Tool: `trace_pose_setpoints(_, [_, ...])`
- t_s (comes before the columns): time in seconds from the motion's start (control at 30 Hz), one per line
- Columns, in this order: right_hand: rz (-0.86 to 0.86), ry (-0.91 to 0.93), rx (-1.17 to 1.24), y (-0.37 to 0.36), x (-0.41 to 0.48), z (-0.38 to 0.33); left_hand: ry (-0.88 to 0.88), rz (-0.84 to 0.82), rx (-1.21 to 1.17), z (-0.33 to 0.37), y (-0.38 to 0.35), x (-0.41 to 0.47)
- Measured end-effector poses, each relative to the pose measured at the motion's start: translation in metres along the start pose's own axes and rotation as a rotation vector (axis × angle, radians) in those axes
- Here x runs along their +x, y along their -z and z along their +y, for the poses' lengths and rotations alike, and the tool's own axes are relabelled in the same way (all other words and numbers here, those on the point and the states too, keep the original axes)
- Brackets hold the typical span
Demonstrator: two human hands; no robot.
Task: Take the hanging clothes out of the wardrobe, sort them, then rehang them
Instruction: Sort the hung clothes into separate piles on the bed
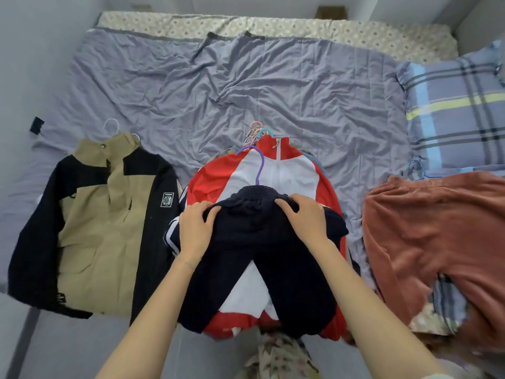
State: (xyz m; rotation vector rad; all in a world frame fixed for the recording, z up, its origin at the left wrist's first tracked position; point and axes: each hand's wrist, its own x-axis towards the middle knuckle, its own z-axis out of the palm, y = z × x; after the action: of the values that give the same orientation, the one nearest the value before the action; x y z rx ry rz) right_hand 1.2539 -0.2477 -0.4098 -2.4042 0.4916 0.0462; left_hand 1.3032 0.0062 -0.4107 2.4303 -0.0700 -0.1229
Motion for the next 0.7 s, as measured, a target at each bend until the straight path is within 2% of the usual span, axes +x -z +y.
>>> trace_pose_setpoints(0.4, [0.121,-0.053,0.153,0.051,-0.233,-0.067,-0.128,0.052,-0.205,-0.007,0.125,-0.198])
trace_pose_setpoints(0.7, [0.209,-0.078,0.168,0.095,-0.35,-0.079,-0.251,0.068,-0.237,0.027,0.173,-0.287])
